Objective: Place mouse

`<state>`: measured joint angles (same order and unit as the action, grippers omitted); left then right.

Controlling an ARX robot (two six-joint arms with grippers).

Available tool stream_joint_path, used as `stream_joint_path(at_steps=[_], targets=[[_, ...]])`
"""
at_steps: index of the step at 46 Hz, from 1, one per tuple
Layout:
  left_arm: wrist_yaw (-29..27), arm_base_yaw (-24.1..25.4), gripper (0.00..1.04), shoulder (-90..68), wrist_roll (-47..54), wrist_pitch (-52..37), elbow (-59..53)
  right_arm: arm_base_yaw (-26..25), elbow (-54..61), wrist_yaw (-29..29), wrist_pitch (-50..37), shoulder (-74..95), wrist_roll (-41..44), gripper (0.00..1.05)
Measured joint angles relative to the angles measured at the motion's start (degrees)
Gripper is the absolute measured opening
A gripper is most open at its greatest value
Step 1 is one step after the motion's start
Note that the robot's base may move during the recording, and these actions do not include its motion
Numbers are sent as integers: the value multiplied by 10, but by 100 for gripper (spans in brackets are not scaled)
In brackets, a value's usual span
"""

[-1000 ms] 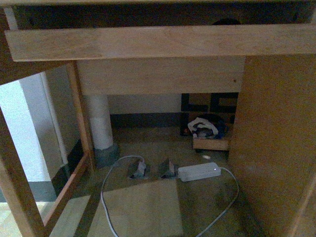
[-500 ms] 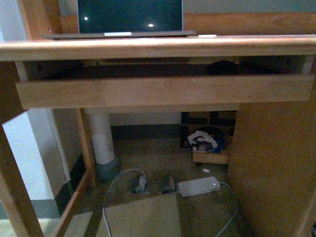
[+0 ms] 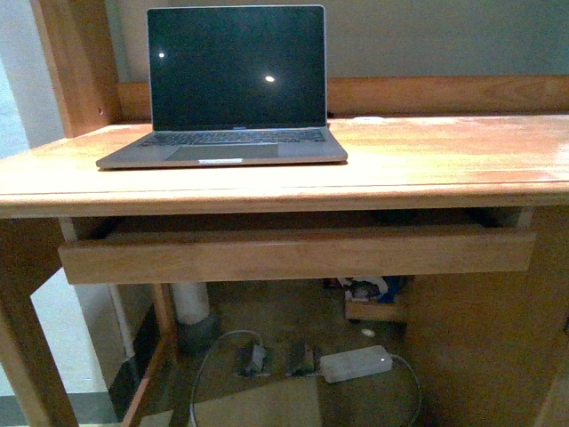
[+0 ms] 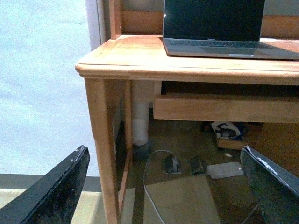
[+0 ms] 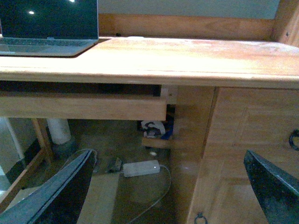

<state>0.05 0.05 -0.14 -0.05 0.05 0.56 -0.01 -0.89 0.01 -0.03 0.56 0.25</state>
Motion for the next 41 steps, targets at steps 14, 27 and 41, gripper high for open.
stream_joint_path(at_steps=[14, 27, 41], targets=[[-6, -45, 98, -143, -63, -140, 13, 0, 0, -1, 2, 0, 0, 98], [92, -56, 98, -742, -467, -521, 160, 0, 0, 0, 2, 0, 0, 98], [120, -49, 98, -912, -570, -616, 210, 0, 0, 0, 2, 0, 0, 98]])
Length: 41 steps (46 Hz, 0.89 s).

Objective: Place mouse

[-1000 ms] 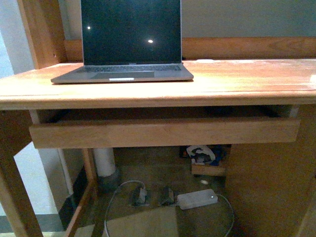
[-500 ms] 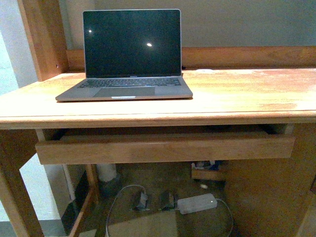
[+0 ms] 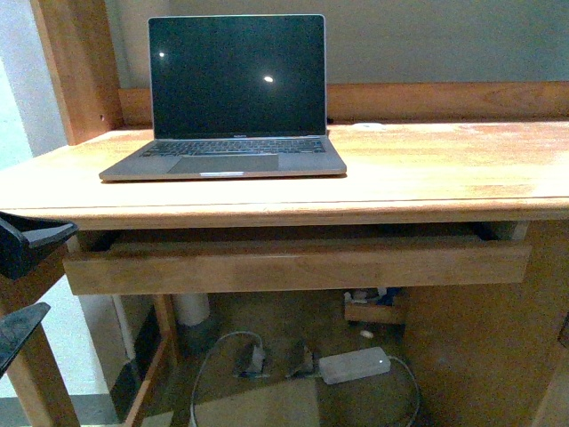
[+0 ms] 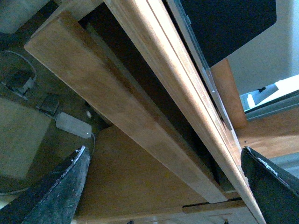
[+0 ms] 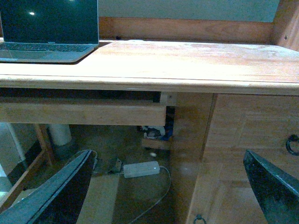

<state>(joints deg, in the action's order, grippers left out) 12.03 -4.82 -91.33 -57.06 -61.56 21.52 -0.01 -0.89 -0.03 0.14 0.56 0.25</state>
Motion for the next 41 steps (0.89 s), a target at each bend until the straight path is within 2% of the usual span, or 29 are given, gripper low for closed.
stream_joint_path(at_steps=[17, 27, 41], targets=[[19, -12, 98, -111, -37, -79, 58, 0, 0, 0, 0, 0, 0, 98], [6, -12, 98, -199, -50, -74, 142, 0, 0, 0, 0, 0, 0, 98], [4, -12, 98, -210, -50, -66, 139, 0, 0, 0, 0, 0, 0, 98]])
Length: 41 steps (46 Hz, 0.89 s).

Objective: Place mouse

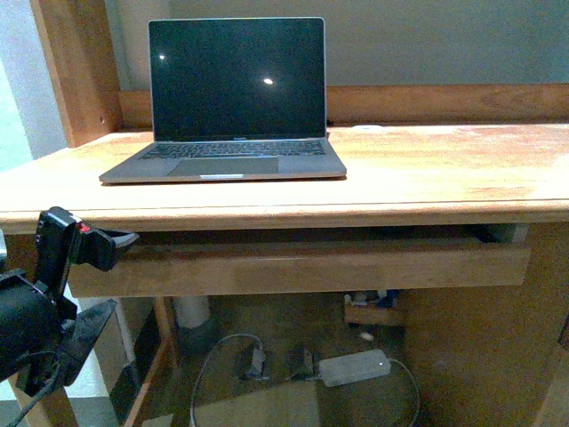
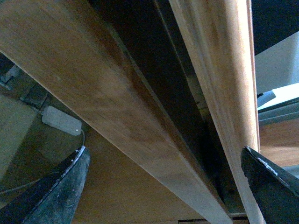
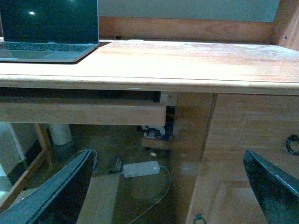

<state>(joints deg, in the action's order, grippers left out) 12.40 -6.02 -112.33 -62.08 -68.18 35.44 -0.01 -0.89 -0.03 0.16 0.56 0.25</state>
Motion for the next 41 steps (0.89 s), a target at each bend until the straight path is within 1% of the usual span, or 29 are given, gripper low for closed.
stream_joint_path(at_steps=[9, 14, 32, 35, 38, 41], targets=[[1, 0, 98, -26, -8, -7, 35, 0, 0, 0, 0, 0, 0, 98], [-2, -4, 98, -55, -17, 15, 68, 0, 0, 0, 0, 0, 0, 98], [-15, -2, 98, -113, -37, 19, 126, 0, 0, 0, 0, 0, 0, 98], [-19, -2, 98, -121, -37, 31, 139, 0, 0, 0, 0, 0, 0, 98], [-25, -2, 91, -122, -37, 43, 145, 0, 0, 0, 0, 0, 0, 98], [-26, -2, 80, -122, -37, 39, 144, 0, 0, 0, 0, 0, 0, 98]])
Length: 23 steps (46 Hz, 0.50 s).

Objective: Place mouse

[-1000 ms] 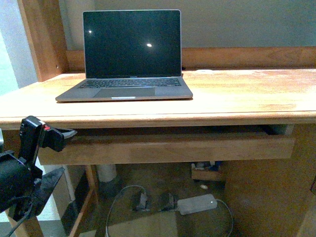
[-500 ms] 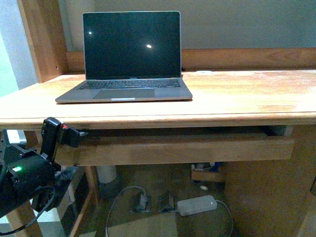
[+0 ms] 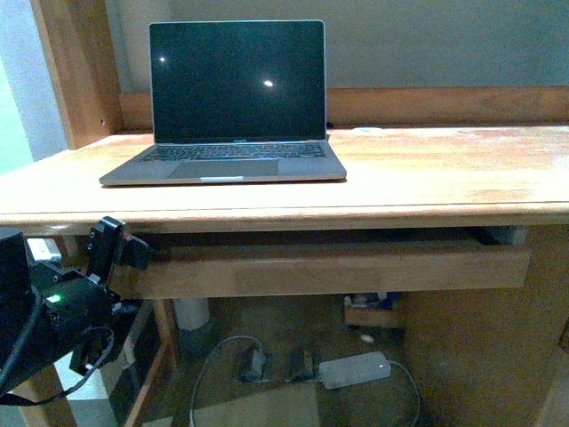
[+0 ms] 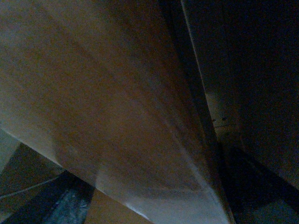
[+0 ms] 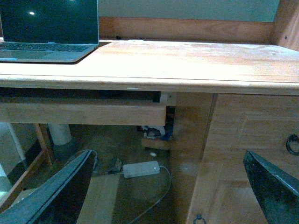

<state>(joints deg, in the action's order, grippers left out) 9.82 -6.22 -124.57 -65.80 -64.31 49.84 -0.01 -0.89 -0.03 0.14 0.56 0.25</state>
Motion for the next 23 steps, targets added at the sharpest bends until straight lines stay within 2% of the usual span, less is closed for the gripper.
stream_joint_path(at_steps=[4, 7, 16, 23], targets=[[-9, 1, 65, 0, -14, -7, -10, 0, 0, 0, 0, 0, 0, 98], [-9, 3, 62, 0, -33, -7, -13, 0, 0, 0, 0, 0, 0, 98], [-15, 3, 58, 17, -57, -8, -42, 0, 0, 0, 0, 0, 0, 98], [-16, 6, 58, 99, -55, 40, -126, 0, 0, 0, 0, 0, 0, 98]])
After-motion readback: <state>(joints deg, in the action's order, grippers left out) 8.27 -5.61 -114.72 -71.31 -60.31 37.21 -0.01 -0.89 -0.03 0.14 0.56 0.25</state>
